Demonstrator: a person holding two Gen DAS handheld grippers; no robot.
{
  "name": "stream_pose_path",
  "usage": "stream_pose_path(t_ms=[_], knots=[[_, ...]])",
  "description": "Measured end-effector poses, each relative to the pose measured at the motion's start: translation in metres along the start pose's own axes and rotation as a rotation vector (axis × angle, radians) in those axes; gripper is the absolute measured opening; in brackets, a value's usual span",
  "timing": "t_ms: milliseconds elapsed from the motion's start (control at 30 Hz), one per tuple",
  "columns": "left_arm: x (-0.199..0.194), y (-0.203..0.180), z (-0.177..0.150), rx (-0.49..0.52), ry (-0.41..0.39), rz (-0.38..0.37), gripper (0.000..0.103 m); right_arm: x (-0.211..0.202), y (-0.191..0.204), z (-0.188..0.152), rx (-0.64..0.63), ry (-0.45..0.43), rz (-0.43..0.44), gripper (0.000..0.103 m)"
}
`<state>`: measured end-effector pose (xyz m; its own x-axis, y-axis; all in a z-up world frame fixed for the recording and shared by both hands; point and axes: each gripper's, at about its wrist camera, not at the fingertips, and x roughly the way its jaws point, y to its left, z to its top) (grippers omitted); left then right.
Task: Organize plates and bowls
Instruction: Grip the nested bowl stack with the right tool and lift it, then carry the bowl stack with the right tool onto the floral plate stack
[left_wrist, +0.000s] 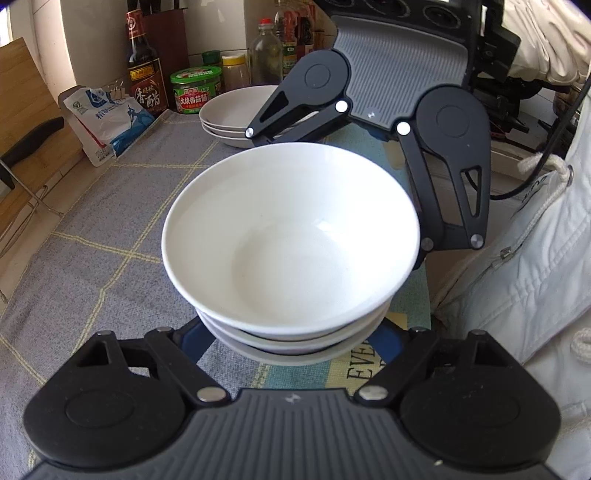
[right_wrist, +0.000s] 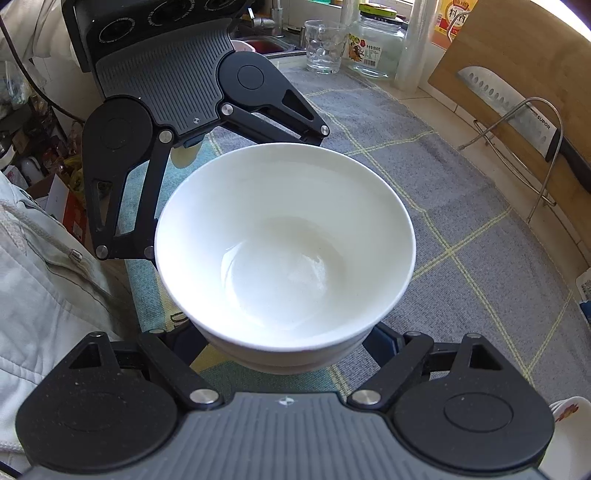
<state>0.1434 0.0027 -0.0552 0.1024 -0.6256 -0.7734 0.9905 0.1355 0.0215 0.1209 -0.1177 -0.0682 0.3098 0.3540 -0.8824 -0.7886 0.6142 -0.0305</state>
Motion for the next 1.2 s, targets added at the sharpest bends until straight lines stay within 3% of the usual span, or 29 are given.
stream_pose_path(t_ms=[700,1200], knots=[[0.022,-0.012,0.075,-0.04,-0.007,0.054,0.087,-0.053,-0.048,-0.037,-0.063,-0.033,0.026,0.091],[0.069,0.003,0.146,0.075,-0.054,0.03,0.087,-0.1,-0.093,-0.084,0.0,-0.048,-0.084,0.091]])
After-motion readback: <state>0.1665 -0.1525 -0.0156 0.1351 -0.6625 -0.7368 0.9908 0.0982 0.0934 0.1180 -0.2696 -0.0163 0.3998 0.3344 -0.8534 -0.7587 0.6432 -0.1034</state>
